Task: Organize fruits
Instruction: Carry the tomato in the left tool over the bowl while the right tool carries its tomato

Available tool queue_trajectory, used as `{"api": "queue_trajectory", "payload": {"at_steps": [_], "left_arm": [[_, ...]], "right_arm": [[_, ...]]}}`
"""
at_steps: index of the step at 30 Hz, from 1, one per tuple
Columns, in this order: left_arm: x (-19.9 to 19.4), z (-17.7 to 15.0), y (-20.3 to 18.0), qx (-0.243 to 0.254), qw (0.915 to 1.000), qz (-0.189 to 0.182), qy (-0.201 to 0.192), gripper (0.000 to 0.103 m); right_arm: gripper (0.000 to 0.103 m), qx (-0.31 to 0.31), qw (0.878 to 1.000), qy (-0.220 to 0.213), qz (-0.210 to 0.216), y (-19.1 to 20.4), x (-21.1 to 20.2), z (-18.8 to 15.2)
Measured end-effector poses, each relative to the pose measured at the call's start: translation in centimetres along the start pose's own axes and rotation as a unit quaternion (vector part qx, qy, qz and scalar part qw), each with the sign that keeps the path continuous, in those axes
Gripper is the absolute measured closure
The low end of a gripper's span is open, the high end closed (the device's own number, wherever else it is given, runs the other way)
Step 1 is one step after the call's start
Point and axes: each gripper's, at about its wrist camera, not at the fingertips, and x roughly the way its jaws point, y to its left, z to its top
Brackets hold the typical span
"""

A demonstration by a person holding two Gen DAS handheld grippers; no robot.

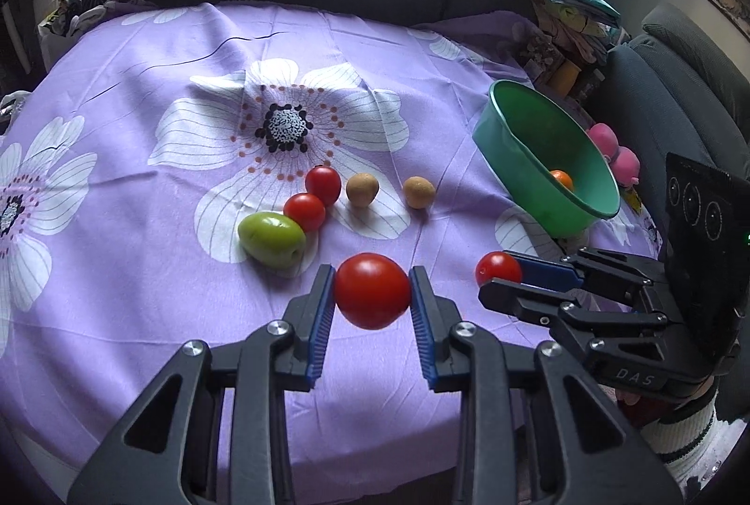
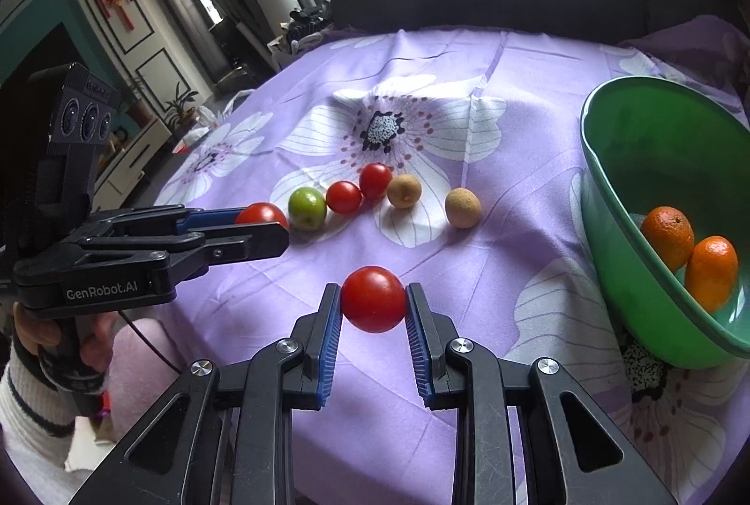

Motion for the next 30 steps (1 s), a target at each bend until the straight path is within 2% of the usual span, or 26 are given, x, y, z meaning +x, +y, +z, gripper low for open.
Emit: {"api": "queue_trajectory", "payload": {"at_steps": [6,14,23,30], "left_arm": [[-2.3,-0.5,-0.4,-0.009,0.9998,0.005,-0.02,0.072],[-3.1,0.3,-1.4,-0.003,0.9994,-0.001,-0.034,0.072],[-2.2,1.9,-3.4,0.029,0.9988,0.004,-0.038,0.072],[-0.4,3.4,-5.2,0.055,0.9979,-0.011,-0.033,0.072]], "right_arm": [[0.074,-0.015,1.0,-0.012,0.013,1.3,-0.8,0.6],[0.074,-0.025,0.999,-0.034,0.014,2.3,-1.9,0.9],[0.074,-0.008,0.998,-0.061,-0.006,1.1,-3.8,1.2],[0.074,0.003,0.996,-0.084,-0.032,-0.2,-5.9,1.7]]}}
